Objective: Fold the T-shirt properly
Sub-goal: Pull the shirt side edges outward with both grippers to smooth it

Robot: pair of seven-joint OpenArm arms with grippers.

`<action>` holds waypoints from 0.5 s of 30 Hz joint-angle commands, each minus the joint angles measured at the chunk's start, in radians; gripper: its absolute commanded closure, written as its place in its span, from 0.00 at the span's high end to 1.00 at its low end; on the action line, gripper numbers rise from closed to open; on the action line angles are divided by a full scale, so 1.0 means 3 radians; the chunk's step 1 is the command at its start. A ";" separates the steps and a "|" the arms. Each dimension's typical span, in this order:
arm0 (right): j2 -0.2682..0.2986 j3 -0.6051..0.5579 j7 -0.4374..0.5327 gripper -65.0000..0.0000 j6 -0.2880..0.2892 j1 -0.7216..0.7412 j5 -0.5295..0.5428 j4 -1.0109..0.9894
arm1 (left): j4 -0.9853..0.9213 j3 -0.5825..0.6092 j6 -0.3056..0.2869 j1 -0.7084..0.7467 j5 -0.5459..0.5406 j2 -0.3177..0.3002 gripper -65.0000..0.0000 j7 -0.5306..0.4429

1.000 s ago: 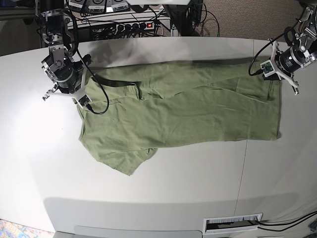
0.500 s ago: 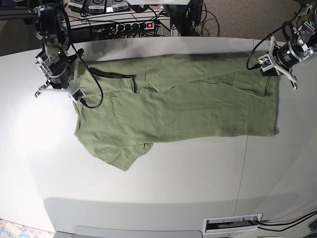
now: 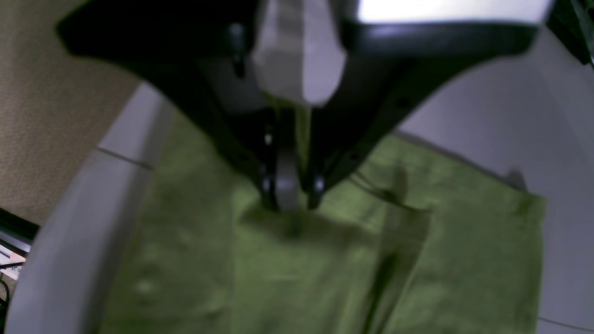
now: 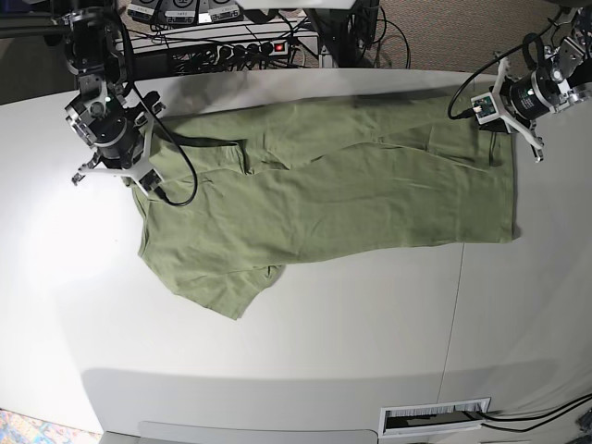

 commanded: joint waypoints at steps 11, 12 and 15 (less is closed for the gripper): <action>0.0050 0.0033 -0.0300 0.00 -0.0025 -0.0149 -0.0024 -0.0085 | 0.0023 -0.0008 -0.0247 0.0165 -0.0006 -0.0056 0.10 -0.0024; 0.0050 0.0033 -0.0303 0.00 -0.0025 -0.0174 -0.0024 -0.0085 | 0.0023 -0.0008 -0.0248 0.0193 0.0028 -0.0055 0.10 -0.0024; 0.0050 0.0033 -0.0370 0.00 -0.0025 -0.0261 -0.0024 -0.0081 | 0.0023 -0.0008 -0.0249 0.0287 0.0140 -0.0058 0.10 -0.0029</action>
